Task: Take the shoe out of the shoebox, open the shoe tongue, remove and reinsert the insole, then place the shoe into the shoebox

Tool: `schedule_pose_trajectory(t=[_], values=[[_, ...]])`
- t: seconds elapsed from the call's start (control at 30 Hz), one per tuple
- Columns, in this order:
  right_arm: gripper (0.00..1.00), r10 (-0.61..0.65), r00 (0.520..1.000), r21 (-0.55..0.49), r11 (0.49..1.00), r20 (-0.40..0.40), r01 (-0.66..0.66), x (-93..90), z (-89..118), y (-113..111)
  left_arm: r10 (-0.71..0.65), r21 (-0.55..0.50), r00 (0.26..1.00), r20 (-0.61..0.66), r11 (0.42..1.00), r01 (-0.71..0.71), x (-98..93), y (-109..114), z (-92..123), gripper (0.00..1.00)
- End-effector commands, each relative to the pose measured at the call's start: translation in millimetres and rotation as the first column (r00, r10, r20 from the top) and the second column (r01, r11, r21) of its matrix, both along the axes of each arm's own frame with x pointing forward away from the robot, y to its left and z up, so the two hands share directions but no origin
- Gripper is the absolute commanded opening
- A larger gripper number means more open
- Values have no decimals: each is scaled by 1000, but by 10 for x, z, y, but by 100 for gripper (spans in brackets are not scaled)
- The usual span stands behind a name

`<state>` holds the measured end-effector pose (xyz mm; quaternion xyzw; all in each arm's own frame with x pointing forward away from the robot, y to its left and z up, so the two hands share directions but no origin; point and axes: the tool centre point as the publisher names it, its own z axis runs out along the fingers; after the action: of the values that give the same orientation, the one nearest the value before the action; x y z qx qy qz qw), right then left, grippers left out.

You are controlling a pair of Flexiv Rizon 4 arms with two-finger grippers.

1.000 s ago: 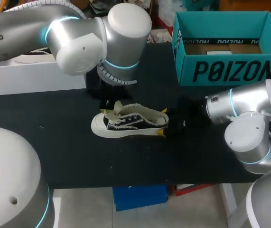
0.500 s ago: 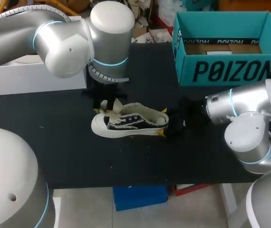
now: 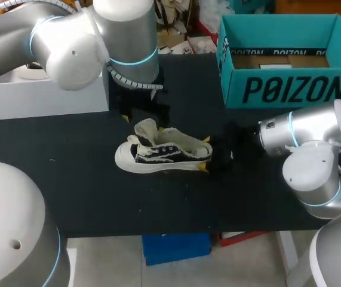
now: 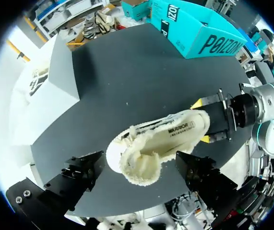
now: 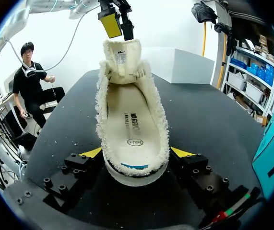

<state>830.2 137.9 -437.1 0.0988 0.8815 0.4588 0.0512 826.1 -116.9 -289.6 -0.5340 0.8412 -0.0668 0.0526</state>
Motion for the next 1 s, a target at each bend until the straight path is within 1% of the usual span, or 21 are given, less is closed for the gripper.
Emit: schedule_pose_trajectory(t=[0.03,0.07,0.1,0.13,0.17,0.2,0.23,0.3,0.33,0.37,0.43,0.47,0.5,1.0], values=[[0,-2,1000,-3,1000,-2,2,19,-35,11,-514,-133,857,-21,852,507,32,-119,74,100],[0,-2,1000,-3,1000,-2,2,19,-35,11,-579,-151,815,-41,809,567,38,-162,78,100],[0,-2,1000,-3,1000,-2,2,19,-35,11,-634,-165,772,-45,767,620,57,-202,72,66],[0,-2,1000,-3,1000,-2,2,19,-35,11,-694,-191,717,-65,714,674,74,-245,66,29],[0,-2,1000,-3,1000,-2,2,19,-35,11,-739,-186,671,-69,670,719,99,-289,45,0],[0,-2,1000,-3,1000,-2,2,19,-35,11,-786,-191,612,-82,615,765,115,-329,25,0],[0,-2,1000,-3,1000,-2,2,19,-35,11,-836,-225,538,-112,549,805,129,-364,12,0],[0,-2,1000,-3,1000,-2,2,19,-35,11,-892,-252,436,-121,453,855,158,-428,8,0],[0,-2,1000,-3,1000,-2,2,19,-35,11,-921,-277,366,-135,390,878,165,-450,3,0],[0,-2,1000,-3,1000,-2,2,19,-35,11,-943,-291,298,-149,330,898,160,-478,-5,0],[0,-2,1000,-3,1000,-2,2,19,-35,11,-967,-331,198,-157,241,912,155,-488,-14,0],[0,-2,1000,-3,1000,-2,2,19,-35,11,-980,-344,119,-158,168,924,145,-467,-21,0],[0,-2,1000,-3,1000,-2,2,19,-35,11,-984,-351,78,-162,131,927,131,-449,-21,0],[0,-2,1000,-3,1000,-2,2,19,-35,11,-984,-351,78,-162,131,927,131,-449,-21,0]])
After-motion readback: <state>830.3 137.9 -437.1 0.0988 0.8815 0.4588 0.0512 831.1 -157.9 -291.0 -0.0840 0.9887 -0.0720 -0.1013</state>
